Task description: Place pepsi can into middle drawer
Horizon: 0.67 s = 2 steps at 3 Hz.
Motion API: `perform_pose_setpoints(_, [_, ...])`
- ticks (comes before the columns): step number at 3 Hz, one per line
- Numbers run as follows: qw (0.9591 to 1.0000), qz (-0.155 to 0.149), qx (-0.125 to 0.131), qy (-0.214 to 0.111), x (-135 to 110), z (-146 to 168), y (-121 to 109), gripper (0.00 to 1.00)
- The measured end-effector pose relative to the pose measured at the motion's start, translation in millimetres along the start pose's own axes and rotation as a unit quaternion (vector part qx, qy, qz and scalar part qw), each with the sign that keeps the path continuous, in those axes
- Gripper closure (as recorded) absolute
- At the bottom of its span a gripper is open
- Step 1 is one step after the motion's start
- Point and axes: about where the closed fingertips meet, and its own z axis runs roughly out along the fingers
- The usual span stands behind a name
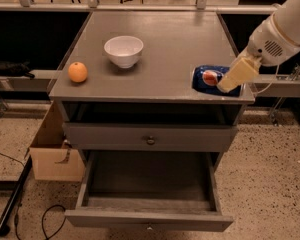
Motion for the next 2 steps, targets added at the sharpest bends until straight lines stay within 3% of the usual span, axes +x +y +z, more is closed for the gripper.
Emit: perform_pose_setpoints(2, [0.9999,-0.004,-0.013,-0.002,-8.1,22.3,-1.4,1.00])
